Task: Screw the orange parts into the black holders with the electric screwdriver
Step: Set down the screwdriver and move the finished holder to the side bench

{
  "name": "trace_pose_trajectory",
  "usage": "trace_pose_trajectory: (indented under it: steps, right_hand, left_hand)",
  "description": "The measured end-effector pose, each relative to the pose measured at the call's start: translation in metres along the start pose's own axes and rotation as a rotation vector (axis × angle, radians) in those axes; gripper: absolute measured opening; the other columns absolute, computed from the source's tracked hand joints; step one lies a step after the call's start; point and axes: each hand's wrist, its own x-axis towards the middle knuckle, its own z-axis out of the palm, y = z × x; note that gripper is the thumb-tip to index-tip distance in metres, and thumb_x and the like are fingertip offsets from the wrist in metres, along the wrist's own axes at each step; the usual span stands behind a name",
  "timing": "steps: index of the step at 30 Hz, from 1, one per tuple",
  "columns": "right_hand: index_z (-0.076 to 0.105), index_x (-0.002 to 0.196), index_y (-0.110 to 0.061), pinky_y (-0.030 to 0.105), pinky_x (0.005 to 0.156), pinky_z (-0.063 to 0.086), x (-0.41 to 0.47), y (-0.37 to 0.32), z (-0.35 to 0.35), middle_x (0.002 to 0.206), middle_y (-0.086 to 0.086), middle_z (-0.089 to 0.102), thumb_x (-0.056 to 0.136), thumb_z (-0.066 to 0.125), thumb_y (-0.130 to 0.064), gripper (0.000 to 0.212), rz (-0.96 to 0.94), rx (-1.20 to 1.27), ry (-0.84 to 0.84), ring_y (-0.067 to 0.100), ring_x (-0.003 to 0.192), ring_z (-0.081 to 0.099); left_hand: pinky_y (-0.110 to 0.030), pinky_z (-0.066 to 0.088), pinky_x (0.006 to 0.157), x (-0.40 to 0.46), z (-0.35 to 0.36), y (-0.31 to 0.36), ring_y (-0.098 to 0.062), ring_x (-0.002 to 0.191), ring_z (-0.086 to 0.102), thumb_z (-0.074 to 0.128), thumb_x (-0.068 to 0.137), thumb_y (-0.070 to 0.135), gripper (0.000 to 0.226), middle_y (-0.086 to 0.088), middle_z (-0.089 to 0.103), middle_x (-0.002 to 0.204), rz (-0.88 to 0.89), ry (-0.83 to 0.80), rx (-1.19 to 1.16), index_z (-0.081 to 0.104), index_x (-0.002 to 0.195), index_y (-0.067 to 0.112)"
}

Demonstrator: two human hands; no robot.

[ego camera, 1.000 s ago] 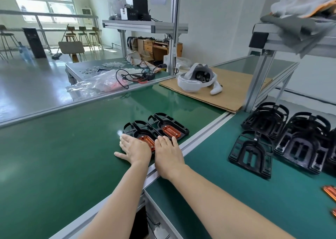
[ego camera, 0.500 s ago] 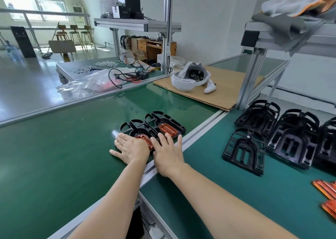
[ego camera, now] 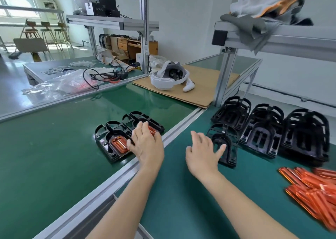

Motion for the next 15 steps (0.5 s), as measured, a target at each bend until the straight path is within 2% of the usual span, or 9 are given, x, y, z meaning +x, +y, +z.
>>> trace_pose_trajectory:
  steps: [4, 10, 15]
  right_hand:
    - [0.017, 0.15, -0.025, 0.061, 0.113, -0.005, 0.002, 0.039, -0.022, 0.148, -0.006, 0.03, 0.099, 0.039, -0.021, 0.056, 0.188, 0.028, 0.094, 0.016, 0.139, 0.024]
    - [0.01, 0.152, -0.023, 0.061, 0.113, -0.005, -0.002, 0.073, -0.029, 0.154, -0.001, 0.024, 0.097, 0.043, -0.027, 0.064, 0.374, 0.052, 0.083, 0.02, 0.143, 0.02]
    - [0.009, 0.152, -0.022, 0.062, 0.112, -0.003, 0.0, 0.081, -0.025, 0.147, 0.002, 0.037, 0.097, 0.041, -0.033, 0.064, 0.473, 0.094, -0.009, 0.023, 0.141, 0.024]
  left_hand:
    - [-0.042, 0.002, 0.113, -0.025, 0.023, 0.032, -0.014, 0.135, 0.025, 0.038, 0.097, 0.021, 0.046, 0.003, 0.049, 0.134, 0.092, -0.185, -0.071, 0.031, 0.142, 0.018]
    - [-0.047, 0.001, 0.114, -0.056, 0.06, 0.073, -0.018, 0.137, 0.024, 0.034, 0.099, 0.03, 0.051, -0.001, 0.046, 0.139, 0.154, -0.438, -0.022, 0.019, 0.146, 0.017]
    - [-0.049, 0.003, 0.114, -0.071, 0.077, 0.088, -0.021, 0.139, 0.021, 0.032, 0.099, 0.032, 0.057, -0.005, 0.047, 0.139, 0.155, -0.493, 0.058, 0.012, 0.148, 0.012]
